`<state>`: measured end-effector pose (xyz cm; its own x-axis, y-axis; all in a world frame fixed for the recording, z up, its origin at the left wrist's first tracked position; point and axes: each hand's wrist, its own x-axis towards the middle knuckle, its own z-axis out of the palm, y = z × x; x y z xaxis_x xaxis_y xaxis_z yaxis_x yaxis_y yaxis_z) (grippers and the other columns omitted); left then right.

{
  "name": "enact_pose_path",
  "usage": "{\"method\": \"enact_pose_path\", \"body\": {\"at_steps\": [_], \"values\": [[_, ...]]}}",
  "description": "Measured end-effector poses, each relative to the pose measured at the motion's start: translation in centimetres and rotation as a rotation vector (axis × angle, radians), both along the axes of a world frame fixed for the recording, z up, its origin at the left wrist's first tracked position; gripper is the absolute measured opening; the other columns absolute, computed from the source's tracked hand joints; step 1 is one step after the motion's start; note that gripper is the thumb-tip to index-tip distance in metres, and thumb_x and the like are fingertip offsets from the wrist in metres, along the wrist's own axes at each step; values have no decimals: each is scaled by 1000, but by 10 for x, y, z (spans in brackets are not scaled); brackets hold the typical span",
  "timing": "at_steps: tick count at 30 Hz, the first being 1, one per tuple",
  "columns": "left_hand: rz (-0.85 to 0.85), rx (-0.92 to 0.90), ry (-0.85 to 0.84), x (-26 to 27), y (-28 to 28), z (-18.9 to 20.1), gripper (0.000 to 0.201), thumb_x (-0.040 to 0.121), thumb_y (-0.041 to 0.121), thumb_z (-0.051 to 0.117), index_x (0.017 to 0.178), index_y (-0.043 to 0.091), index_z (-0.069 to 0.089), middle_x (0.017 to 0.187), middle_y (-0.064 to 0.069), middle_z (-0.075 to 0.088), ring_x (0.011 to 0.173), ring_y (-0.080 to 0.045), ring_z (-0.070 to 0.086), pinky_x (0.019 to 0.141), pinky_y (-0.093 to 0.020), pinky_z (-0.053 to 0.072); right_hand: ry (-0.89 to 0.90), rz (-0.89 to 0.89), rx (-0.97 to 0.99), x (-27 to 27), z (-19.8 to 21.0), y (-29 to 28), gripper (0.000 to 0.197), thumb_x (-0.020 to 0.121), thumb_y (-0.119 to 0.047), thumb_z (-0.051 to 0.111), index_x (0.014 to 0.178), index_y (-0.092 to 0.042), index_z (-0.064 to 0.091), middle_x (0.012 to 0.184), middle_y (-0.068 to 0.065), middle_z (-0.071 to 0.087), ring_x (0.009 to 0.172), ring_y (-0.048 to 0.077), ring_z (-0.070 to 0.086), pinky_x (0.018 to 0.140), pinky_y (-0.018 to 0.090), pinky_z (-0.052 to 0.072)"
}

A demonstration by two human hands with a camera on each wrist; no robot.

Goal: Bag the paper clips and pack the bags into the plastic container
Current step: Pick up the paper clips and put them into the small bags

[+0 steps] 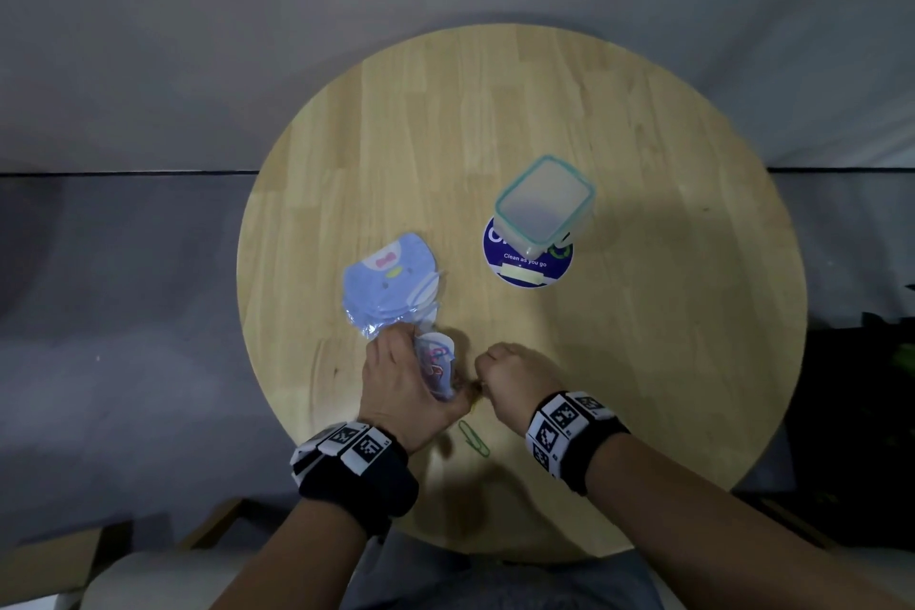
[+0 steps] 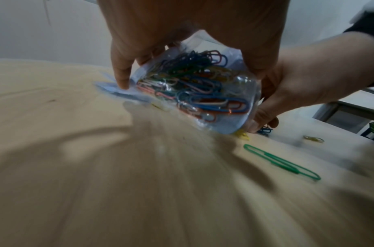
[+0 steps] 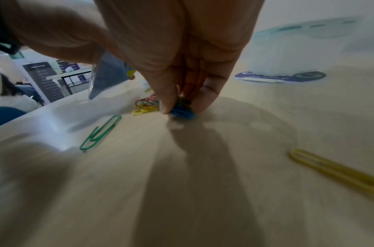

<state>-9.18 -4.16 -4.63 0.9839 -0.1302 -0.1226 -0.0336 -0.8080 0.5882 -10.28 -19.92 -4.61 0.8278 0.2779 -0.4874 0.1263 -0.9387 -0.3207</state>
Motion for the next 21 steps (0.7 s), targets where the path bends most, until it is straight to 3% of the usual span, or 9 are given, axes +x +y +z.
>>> {"method": "enact_pose_path", "body": {"at_steps": [4, 8, 11, 14, 17, 19, 21], "values": [[-50, 29, 19, 0, -5, -7, 82, 47, 59, 76, 104, 7, 48, 93, 5, 39, 90, -19, 44, 78, -30, 40, -40, -100, -23, -5, -2, -6, 24, 76, 5, 51, 97, -4, 58, 105, 16, 59, 100, 34, 54, 80, 39, 46], [-90, 36, 28, 2, -15, -6, 79, 49, 63, 70, 104, 10, 52, 95, 3, 42, 91, -20, 45, 80, -33, 42, -31, -175, 43, -5, 3, -18, 19, 77, 5, 51, 92, -4, 59, 96, 16, 64, 92, 34, 59, 76, 37, 46], [-90, 25, 18, 4, -22, -4, 81, 48, 64, 69, 103, 8, 49, 93, 2, 41, 88, -22, 45, 78, -34, 42, -9, -515, 243, 2, 14, -30, 5, 79, -4, 59, 78, -9, 60, 81, 7, 63, 80, 26, 59, 68, 27, 42], [-112, 53, -6, 5, -32, -1, 85, 48, 67, 68, 104, 5, 51, 93, 1, 42, 89, -25, 46, 80, -34, 41, 16, -808, 459, 16, 37, -36, 24, 69, -8, 73, 61, -22, 55, 60, -7, 54, 62, 14, 53, 61, 22, 40], [-150, 31, -35, 6, -42, 6, 81, 46, 58, 64, 103, 2, 49, 95, -7, 47, 86, -31, 49, 77, -38, 44, 50, -747, 506, 32, 64, -30, 20, 66, -6, 73, 64, -20, 59, 56, -12, 52, 57, 8, 50, 59, 18, 38], [-168, 10, -46, 6, -48, 10, 82, 45, 56, 64, 104, 3, 47, 97, -9, 48, 87, -32, 48, 76, -39, 44, 15, -673, 459, 39, 73, -23, 10, 68, -6, 71, 70, -13, 64, 57, -13, 50, 60, 10, 50, 61, 21, 37], [-146, -26, -62, 8, -53, 14, 82, 46, 56, 65, 105, 2, 47, 97, -10, 48, 87, -31, 49, 75, -40, 44, -21, -661, 451, 42, 78, -20, 6, 71, -11, 72, 71, -9, 66, 62, -7, 60, 67, 16, 57, 66, 24, 42]]}}
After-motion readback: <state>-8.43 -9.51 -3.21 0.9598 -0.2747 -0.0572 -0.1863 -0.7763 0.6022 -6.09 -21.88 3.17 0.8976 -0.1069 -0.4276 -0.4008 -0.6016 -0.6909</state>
